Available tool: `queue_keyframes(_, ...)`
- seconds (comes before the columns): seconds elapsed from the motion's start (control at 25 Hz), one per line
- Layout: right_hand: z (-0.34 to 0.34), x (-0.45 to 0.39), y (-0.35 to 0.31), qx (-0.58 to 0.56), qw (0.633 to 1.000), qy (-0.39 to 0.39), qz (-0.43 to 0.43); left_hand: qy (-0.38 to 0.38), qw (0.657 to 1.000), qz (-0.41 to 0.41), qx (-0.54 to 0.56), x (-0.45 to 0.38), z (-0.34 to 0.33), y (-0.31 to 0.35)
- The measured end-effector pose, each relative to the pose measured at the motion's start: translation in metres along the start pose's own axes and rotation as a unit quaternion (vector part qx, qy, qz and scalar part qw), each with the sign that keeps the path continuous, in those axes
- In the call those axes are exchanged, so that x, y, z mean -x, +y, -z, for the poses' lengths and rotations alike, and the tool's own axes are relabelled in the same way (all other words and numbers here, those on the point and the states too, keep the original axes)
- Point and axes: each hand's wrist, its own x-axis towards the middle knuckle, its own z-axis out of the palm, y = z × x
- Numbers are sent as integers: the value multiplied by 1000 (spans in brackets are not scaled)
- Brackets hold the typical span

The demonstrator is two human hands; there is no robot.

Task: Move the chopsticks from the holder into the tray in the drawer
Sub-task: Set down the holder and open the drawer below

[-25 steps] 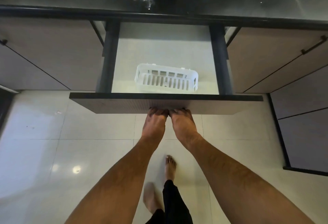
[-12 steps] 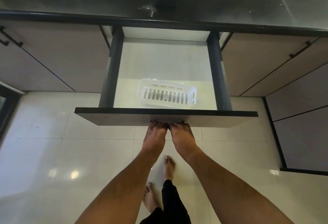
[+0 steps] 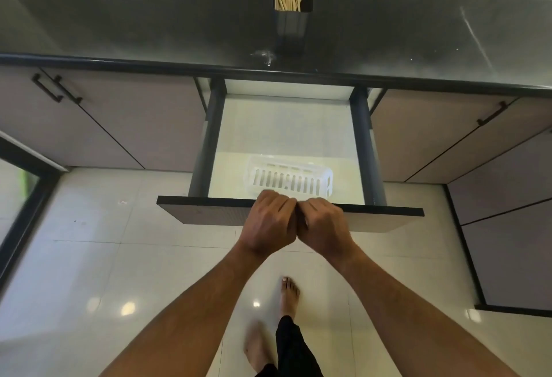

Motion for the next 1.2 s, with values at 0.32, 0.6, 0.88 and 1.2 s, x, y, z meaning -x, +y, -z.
queue_keyframes(0.32, 8, -74, 50, -12, 974, -10, -224, 1, 935, 352, 35, -57, 0, -49)
queue_keyframes(0.6, -32, -84, 108, -59, 897, -161, -408, -75, 810, 577, 80, -74, -38, -114)
queue_keyframes(0.88, -52, -90, 134, -46, 879, -197, -431, -131, 794, 590, 62, -78, -69, -139)
queue_keyframes(1.2, -54, -109, 144, -37, 892, -202, -404, -132, 786, 602, 42, -76, -70, -138)
